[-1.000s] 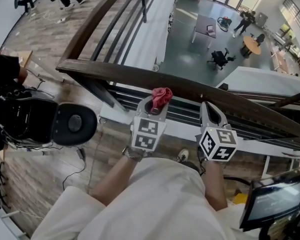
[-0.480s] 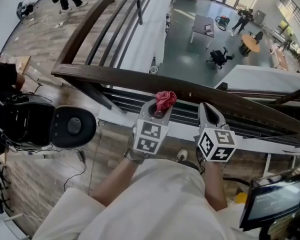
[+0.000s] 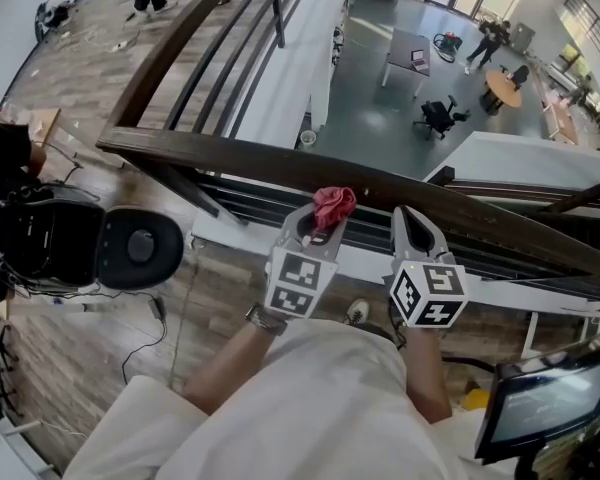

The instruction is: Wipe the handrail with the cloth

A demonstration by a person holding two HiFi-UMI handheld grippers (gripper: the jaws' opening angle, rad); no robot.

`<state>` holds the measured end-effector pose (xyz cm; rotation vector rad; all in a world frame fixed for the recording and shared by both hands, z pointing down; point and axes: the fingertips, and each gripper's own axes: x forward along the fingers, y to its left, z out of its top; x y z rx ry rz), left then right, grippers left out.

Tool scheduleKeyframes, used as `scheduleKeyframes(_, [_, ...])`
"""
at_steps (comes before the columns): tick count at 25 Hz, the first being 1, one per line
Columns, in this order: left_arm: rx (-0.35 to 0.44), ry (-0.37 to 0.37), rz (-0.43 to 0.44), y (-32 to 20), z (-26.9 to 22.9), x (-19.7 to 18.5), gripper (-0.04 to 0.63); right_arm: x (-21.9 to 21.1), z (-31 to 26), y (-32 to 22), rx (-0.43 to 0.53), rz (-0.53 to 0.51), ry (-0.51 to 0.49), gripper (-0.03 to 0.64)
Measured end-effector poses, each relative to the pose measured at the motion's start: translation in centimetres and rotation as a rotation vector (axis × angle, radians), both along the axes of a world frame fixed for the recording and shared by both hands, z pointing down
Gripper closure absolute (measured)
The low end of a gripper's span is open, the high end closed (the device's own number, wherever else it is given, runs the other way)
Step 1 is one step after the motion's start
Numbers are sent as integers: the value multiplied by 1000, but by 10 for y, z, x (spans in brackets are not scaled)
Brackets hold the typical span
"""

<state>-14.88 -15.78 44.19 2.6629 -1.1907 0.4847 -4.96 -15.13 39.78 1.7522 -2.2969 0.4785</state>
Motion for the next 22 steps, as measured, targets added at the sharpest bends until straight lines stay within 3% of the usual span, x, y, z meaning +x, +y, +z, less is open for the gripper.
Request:
scheduleKeyframes(12, [111,35,-58,0,-26,0,476,5,6,0,-2,-25,-17,615])
scheduleKeyframes(22, [76,56,-100,-17,-37,-1,474,6,4,-8,7,-36,-25,614])
